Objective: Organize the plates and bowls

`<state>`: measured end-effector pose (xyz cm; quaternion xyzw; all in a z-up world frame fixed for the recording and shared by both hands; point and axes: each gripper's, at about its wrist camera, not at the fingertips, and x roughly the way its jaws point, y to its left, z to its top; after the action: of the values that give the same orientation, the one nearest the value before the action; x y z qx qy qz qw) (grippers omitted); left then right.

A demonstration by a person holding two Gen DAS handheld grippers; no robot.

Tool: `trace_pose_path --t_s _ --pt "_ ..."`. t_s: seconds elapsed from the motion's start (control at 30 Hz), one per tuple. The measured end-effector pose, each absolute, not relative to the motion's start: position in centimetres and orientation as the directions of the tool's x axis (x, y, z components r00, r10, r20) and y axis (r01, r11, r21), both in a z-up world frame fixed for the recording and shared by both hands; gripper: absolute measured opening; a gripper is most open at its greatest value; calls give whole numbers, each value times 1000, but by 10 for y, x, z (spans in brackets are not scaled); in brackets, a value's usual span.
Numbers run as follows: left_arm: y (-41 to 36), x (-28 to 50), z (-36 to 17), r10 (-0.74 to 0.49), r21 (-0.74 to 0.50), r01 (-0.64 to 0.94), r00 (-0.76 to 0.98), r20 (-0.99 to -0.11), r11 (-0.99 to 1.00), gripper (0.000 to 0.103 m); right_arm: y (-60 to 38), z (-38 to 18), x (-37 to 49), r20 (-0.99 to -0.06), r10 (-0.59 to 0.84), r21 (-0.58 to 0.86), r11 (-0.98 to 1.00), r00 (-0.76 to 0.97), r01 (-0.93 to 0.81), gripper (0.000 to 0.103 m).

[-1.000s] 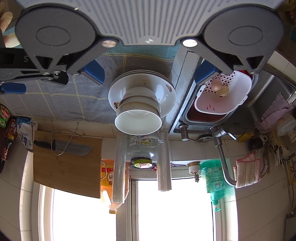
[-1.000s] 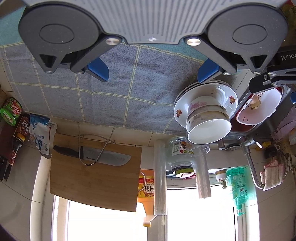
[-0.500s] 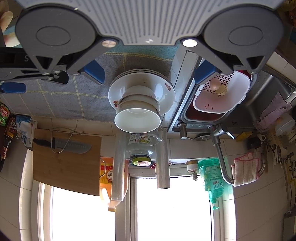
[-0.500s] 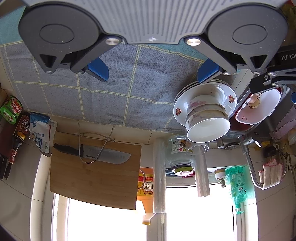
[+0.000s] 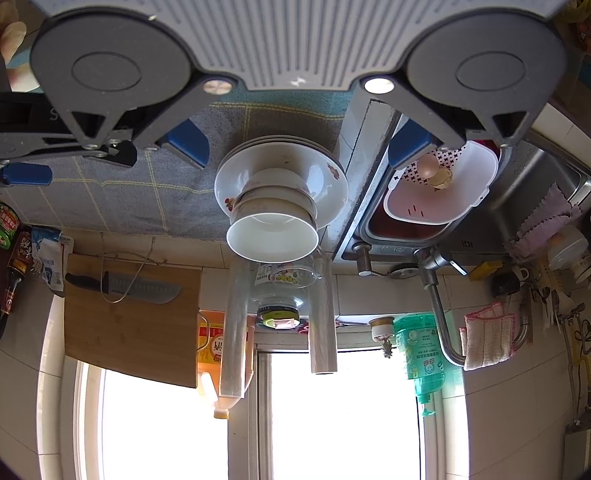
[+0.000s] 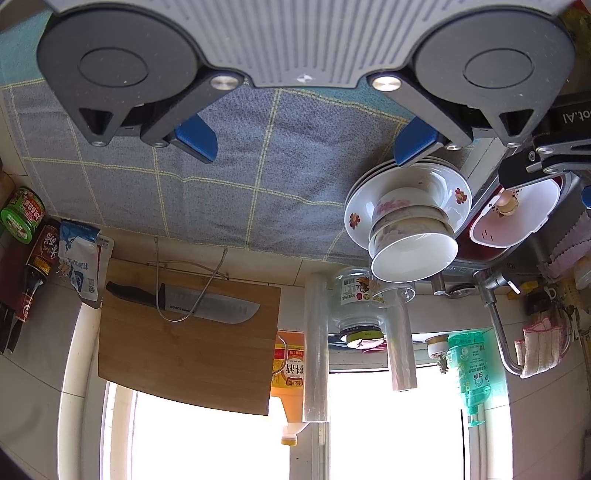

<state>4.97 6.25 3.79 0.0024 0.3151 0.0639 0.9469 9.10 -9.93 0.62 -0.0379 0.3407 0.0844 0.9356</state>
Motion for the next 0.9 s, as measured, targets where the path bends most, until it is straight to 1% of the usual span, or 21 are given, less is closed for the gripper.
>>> trace_pose_path --t_s 0.9 --pt "62 50 39 125 46 -121 794 -595 992 102 -101 8 93 -641 134 -15 982 756 -187 103"
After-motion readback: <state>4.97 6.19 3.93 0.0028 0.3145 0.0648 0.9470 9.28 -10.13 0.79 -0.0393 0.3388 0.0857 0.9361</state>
